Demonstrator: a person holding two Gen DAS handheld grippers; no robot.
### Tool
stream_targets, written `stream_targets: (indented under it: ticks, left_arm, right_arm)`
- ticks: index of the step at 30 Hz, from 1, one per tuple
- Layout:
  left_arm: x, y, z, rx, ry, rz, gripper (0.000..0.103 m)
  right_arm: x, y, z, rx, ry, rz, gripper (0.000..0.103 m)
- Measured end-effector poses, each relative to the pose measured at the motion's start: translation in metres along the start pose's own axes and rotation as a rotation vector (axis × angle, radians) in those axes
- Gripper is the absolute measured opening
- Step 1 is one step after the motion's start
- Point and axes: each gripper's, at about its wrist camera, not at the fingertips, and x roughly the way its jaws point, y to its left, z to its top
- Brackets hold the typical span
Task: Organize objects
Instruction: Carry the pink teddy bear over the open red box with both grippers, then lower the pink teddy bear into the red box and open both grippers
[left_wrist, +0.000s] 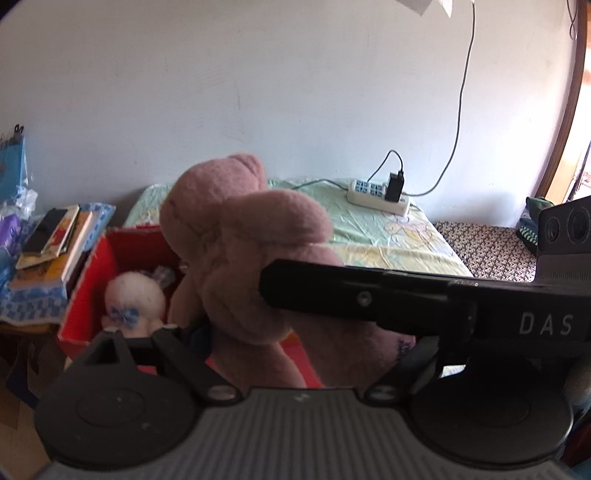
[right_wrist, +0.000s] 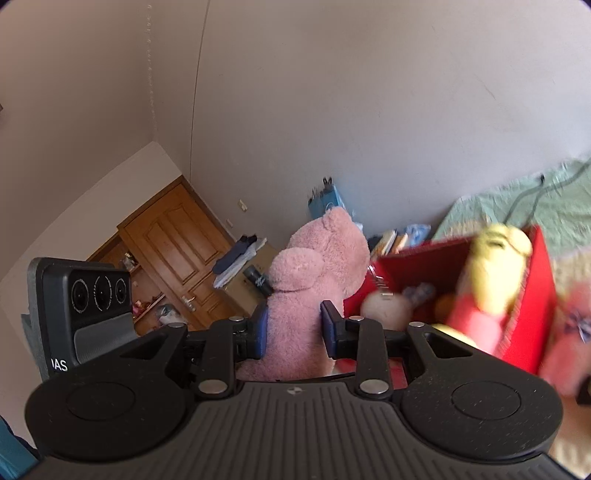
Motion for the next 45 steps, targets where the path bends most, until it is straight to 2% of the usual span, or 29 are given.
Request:
stream_targets:
  ticks: [5, 10, 16, 19, 24, 28, 40, 45]
  left_arm:
    - [0.002, 0.036, 0.017, 0.046, -0.028, -0.038, 0.087]
    - [0.027, 0.07, 0.03, 0.074, -0.008, -0.107, 0.087]
    - [0.068, 0.104, 0.044, 0.066, 0.049, -0.193, 0.086]
    - [0.091, 0.113, 0.042, 0.077, 0.088, -0.204, 0.086]
    - [0.124, 0.13, 0.033, 0.045, 0.171, -0.24, 0.086]
    - [0.134, 0.139, 0.019, 0.032, 0.225, -0.255, 0.086]
    - [0.141, 0.15, 0.0, 0.048, 0.275, -0.228, 0.088]
    - [0.145, 0.154, -0.004, 0.041, 0.293, -0.191, 0.088]
  right_arm:
    - [0.03, 0.015, 0.007, -0.009, -0.06, -0.051, 0.032]
    - [0.056, 0.017, 0.011, 0.01, -0.094, -0.159, 0.031]
    - [0.083, -0.002, 0.015, 0.11, -0.113, -0.275, 0.031]
    - [0.099, -0.017, 0.012, 0.172, -0.109, -0.342, 0.031]
    - [0.119, -0.038, 0.002, 0.228, -0.07, -0.43, 0.03]
    - [0.13, -0.047, -0.006, 0.255, -0.008, -0.484, 0.03]
    - [0.161, -0.059, -0.014, 0.224, 0.139, -0.613, 0.03]
    - [0.172, -0.065, -0.015, 0.225, 0.192, -0.622, 0.03]
